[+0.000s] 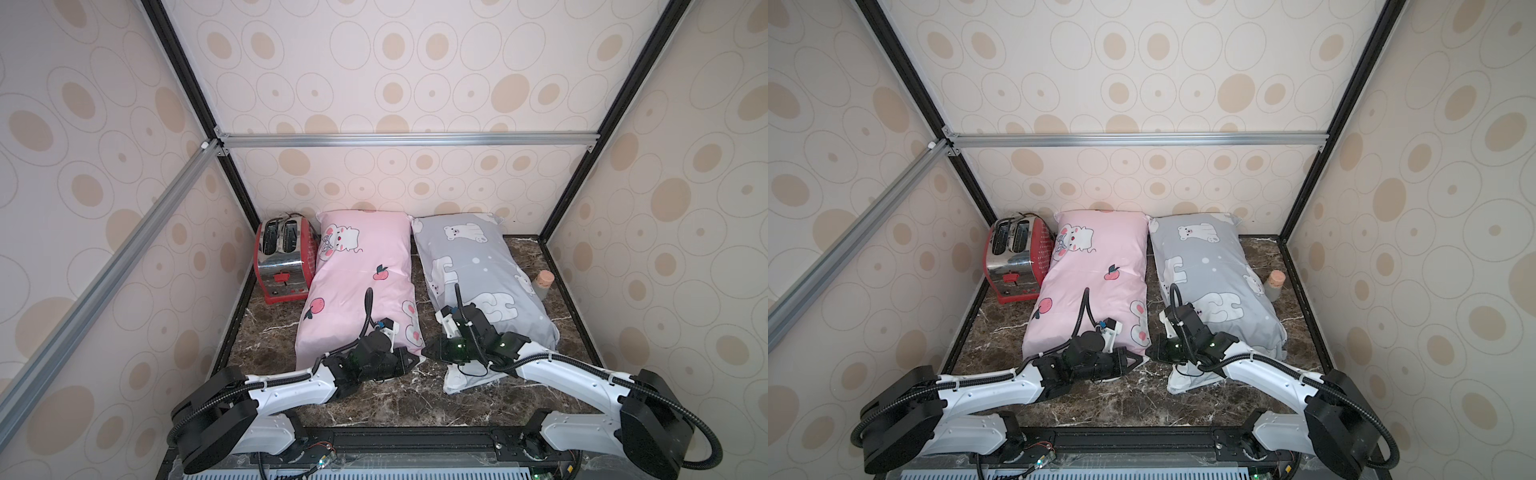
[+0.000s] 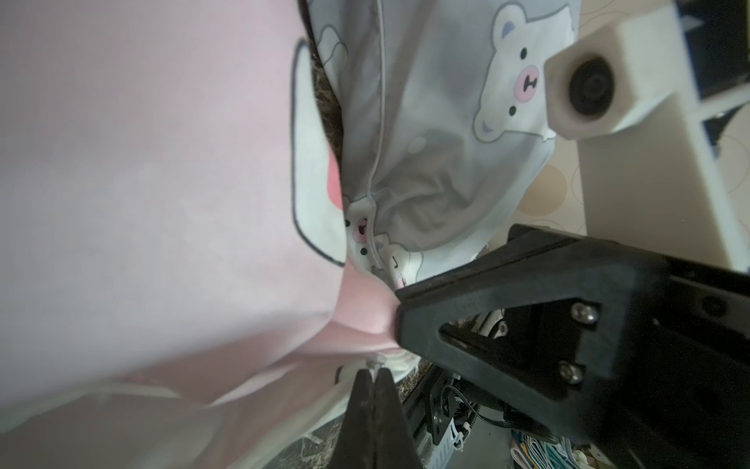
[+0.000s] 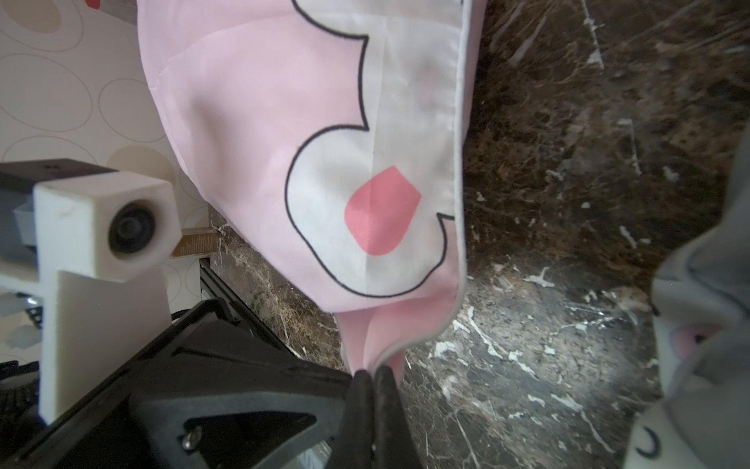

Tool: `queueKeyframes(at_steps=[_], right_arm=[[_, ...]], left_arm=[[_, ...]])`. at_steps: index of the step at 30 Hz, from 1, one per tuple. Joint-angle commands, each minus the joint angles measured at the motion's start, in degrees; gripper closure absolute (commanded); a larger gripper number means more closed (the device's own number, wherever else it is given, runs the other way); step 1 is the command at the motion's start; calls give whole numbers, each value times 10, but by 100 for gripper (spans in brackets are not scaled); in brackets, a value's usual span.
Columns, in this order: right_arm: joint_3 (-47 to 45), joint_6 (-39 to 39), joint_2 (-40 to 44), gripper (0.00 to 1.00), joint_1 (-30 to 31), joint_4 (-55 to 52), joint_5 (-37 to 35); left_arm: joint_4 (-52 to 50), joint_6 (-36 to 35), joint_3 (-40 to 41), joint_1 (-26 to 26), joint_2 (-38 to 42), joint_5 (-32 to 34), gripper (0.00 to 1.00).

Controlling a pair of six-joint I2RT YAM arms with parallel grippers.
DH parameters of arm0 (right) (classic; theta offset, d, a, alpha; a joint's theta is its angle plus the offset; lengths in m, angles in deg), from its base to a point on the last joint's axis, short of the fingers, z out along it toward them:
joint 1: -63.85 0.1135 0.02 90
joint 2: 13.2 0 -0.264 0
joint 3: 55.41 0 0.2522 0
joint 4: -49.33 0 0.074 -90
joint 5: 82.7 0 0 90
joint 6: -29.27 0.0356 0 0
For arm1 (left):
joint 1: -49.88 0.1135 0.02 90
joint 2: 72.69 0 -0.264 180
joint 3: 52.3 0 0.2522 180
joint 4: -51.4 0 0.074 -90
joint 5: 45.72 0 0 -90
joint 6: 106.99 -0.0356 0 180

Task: Zip up pillowcases
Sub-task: Zip the zipper on the pillowcase.

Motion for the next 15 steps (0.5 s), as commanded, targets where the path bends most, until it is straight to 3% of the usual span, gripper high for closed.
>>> queueKeyframes(at_steps=[1,9,15], right_arm=[[8,-10,12,100,-6,-24,-3],[19,-38,28,100,-32,-60,3],[40,-71,30,100,-41,-103,2]], left_arm=[[-64,-22,-9,0,0,34,100],[-105,-35,-10,-1,7,45,100],[-259,-76,-22,11,52,75,100]])
